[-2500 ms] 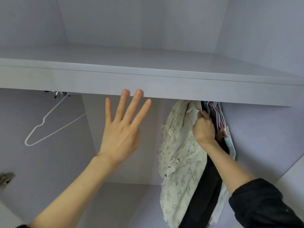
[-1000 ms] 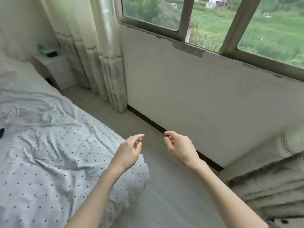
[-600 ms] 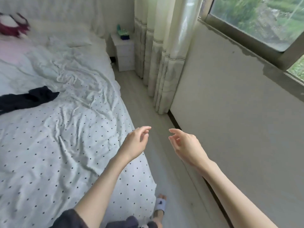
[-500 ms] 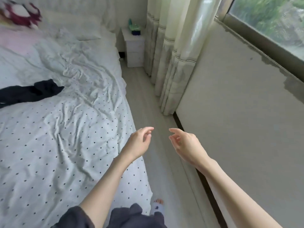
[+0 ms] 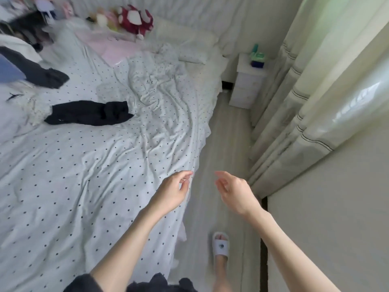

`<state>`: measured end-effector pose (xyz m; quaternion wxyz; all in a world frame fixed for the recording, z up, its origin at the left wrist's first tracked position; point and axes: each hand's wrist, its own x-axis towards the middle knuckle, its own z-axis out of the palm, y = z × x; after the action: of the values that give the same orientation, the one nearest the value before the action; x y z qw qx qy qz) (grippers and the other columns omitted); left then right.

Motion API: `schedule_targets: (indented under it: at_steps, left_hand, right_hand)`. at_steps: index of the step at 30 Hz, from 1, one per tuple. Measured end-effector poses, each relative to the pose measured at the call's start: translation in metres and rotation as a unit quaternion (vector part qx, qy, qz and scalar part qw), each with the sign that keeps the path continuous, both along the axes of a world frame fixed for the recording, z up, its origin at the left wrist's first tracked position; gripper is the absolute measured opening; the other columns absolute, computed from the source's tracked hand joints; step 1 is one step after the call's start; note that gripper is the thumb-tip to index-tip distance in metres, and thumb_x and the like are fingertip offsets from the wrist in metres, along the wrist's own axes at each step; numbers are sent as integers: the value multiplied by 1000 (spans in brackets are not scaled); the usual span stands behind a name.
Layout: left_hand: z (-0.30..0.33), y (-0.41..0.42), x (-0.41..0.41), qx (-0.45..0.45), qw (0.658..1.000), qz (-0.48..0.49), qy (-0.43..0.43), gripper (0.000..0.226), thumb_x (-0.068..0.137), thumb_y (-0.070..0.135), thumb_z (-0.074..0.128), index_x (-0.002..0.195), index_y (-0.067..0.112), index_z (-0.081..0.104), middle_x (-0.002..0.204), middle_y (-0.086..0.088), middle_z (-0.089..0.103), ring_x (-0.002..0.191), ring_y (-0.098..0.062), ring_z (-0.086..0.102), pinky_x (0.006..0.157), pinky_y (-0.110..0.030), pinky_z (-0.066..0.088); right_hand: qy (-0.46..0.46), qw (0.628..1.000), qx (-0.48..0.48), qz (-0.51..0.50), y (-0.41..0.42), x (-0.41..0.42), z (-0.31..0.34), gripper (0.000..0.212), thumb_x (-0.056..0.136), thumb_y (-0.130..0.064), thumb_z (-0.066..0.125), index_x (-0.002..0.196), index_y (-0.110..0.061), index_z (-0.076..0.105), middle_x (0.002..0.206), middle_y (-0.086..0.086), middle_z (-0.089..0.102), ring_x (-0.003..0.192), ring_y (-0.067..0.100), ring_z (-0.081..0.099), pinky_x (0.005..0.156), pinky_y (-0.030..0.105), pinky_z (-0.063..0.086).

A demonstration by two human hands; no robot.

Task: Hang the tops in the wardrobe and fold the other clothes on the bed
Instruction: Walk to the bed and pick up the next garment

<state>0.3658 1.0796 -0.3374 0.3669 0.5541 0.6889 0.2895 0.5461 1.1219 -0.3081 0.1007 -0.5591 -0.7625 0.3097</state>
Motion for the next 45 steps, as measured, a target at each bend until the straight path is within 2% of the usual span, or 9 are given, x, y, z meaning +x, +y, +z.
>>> schedule_targets:
  at_steps: [9, 18, 24, 27, 31, 35, 39, 43, 45]
  left_hand:
    - [-2, 107, -17, -28, 983, 181, -4, 32, 98, 11, 44, 128, 14, 55, 126, -2, 59, 118, -12, 53, 96, -19, 39]
    - [-38, 198, -111, -50, 925, 378, -2, 30, 97, 9, 44, 123, 15, 58, 119, 1, 61, 115, -16, 55, 88, -16, 36]
    - [-99, 272, -181, -127, 898, 420, 9, 35, 98, 16, 41, 132, 18, 51, 134, -1, 52, 123, -15, 48, 99, -19, 32]
    - [-136, 314, -220, -164, 899, 406, 31, 38, 97, 16, 44, 135, 15, 46, 140, -2, 46, 131, -16, 39, 107, -23, 27]
    - [-176, 369, -280, -148, 867, 474, 22, 41, 96, 12, 46, 137, 16, 43, 142, -2, 41, 131, -16, 37, 98, -14, 24]
    - [-226, 405, -334, -164, 841, 501, 120, 50, 95, 6, 44, 142, 17, 35, 149, 0, 32, 140, -17, 21, 111, -27, 20]
    - [-286, 419, -380, -271, 800, 335, 417, 65, 90, 4, 45, 148, 20, 21, 156, -4, 16, 146, -24, 1, 117, -41, 1]
    - [-314, 418, -403, -363, 750, 337, 439, 45, 90, 10, 49, 133, 23, 45, 132, 1, 50, 133, -21, 33, 116, -37, 4]
    - [-314, 422, -398, -368, 745, 390, 396, 33, 89, 5, 47, 116, 20, 59, 105, 3, 61, 109, -17, 50, 106, -27, 25]
  right_hand:
    - [60, 984, -50, 158, 190, -46, 5, 33, 97, -19, 46, 128, -16, 55, 109, 3, 68, 103, 19, 62, 84, 22, 41]
    - [41, 947, -132, 290, 324, -157, -53, 32, 99, -20, 43, 128, -17, 55, 116, 3, 64, 99, 11, 57, 76, 7, 38]
    - [29, 945, -120, 303, 420, -249, -114, 33, 99, -21, 42, 130, -16, 53, 129, 0, 57, 115, 12, 53, 91, 17, 37]
    - [-31, 921, -124, 368, 473, -298, -159, 38, 100, -24, 40, 137, -20, 44, 140, -3, 46, 127, 12, 44, 99, 21, 32]
    - [-130, 867, -48, 479, 532, -364, -211, 45, 101, -25, 36, 145, -18, 32, 151, 1, 31, 139, 16, 26, 108, 28, 27]
    - [-194, 790, 81, 576, 580, -429, -270, 51, 101, -28, 34, 148, -20, 19, 156, 5, 16, 143, 21, 16, 113, 33, 23]
    - [-234, 756, 141, 595, 622, -467, -336, 57, 98, -35, 34, 149, -24, 10, 157, 4, 8, 145, 22, 5, 116, 39, 13]
    - [-225, 727, 150, 631, 642, -465, -377, 55, 97, -41, 30, 148, -27, 14, 157, 1, 3, 145, 19, 2, 117, 37, 6]
    - [-215, 731, 115, 638, 645, -470, -383, 54, 97, -42, 33, 147, -28, 18, 158, 1, 1, 145, 18, 1, 118, 39, 5]
